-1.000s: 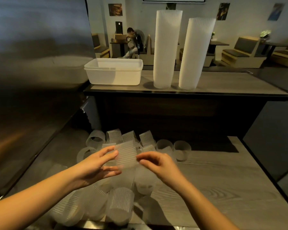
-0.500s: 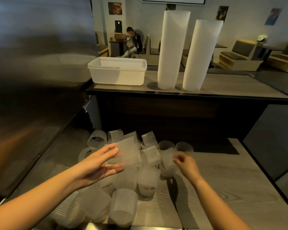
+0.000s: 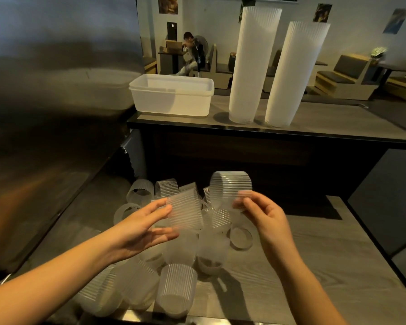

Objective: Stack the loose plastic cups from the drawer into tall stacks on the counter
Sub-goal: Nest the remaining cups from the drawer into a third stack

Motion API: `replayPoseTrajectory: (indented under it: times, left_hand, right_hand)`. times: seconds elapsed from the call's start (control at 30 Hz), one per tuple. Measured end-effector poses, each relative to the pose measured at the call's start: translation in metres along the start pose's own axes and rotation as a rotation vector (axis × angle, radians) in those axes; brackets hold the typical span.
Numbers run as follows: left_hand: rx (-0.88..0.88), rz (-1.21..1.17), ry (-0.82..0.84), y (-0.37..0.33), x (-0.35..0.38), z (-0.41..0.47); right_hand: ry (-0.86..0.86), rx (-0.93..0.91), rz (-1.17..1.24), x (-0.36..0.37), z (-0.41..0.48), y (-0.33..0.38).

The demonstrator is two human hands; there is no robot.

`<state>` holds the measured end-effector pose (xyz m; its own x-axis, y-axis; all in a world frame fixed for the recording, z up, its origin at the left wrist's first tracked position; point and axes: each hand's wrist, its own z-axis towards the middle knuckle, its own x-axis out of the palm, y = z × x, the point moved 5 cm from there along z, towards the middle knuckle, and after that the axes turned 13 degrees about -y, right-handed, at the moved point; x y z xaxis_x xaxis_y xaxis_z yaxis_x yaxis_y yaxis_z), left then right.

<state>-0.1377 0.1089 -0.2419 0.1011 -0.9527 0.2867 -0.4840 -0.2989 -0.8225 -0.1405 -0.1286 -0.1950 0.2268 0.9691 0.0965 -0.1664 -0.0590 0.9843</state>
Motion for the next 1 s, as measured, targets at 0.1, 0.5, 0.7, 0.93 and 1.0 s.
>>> replayPoseTrajectory:
  times: [0.1, 0.5, 0.7, 0.93, 1.0]
  left_hand:
    - [0.021, -0.006, 0.005, -0.002, 0.001, -0.001]
    - [0.091, 0.079, 0.044, -0.003, 0.01, -0.01]
    - [0.094, 0.069, 0.033, -0.004, 0.01, -0.009]
    - [0.083, 0.065, 0.043, -0.002, 0.011, -0.009]
    - [0.082, 0.068, 0.043, -0.002, 0.01, -0.009]
  right_hand:
    - [0.102, -0.019, -0.048, 0.015, -0.017, 0.001]
    - [0.355, -0.088, -0.28, 0.044, -0.039, -0.019]
    - [-0.004, -0.005, -0.367, 0.006, 0.016, -0.054]
    - [0.054, 0.144, -0.635, 0.0, 0.038, -0.124]
    - [0.076, 0.148, -0.651, 0.004, 0.039, -0.133]
